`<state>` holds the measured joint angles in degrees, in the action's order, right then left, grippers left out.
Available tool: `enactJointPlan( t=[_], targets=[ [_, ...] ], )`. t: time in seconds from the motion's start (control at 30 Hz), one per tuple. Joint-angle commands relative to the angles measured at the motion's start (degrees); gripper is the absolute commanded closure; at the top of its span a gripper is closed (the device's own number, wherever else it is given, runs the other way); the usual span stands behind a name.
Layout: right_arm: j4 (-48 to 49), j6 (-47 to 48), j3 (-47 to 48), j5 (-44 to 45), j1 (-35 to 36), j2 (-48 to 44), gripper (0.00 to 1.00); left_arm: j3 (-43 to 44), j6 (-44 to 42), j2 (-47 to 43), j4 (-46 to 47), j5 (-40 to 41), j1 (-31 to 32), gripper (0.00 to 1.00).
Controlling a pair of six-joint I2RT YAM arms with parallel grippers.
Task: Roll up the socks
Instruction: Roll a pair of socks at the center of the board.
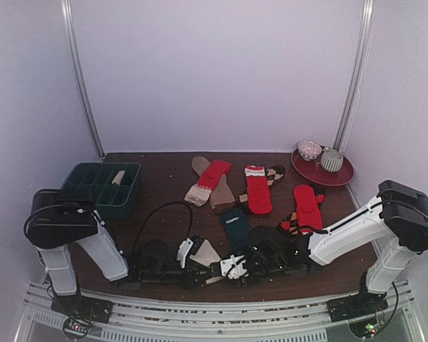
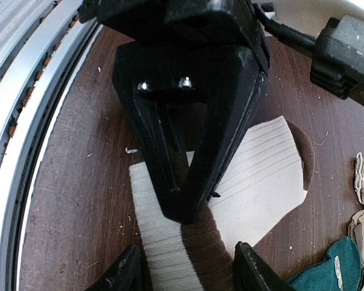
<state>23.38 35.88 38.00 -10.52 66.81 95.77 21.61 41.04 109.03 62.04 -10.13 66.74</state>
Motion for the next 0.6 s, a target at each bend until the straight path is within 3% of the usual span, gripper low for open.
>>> enactJointPlan(
  t=[0.0, 0.17, 0.4, 0.57],
  targets=[
    [-2.49, 1.88, 1.37, 5.59, 0.55, 3.10, 0.48, -5.90, 0.36, 5.36, -26.59, -3.61, 0.72, 1.00],
    [-4.37, 2.62, 2.49, 8.97, 0.55, 6.43, 0.49, -6.49, -0.12, 5.07, -26.17, -3.93, 0.67, 1.00],
    [-6.95, 0.12, 3.09, 6.77, 1.83, 6.05, 0.72, -6.34, -0.49, 5.71, -25.59, -4.09, 0.67, 1.00],
    [-17.66, -6.91, 8.76, 0.77, 2.13, 5.99, 0.79, -5.98, -1.71, 3.00, -28.07, -1.12, 0.67, 1.00]
  ],
)
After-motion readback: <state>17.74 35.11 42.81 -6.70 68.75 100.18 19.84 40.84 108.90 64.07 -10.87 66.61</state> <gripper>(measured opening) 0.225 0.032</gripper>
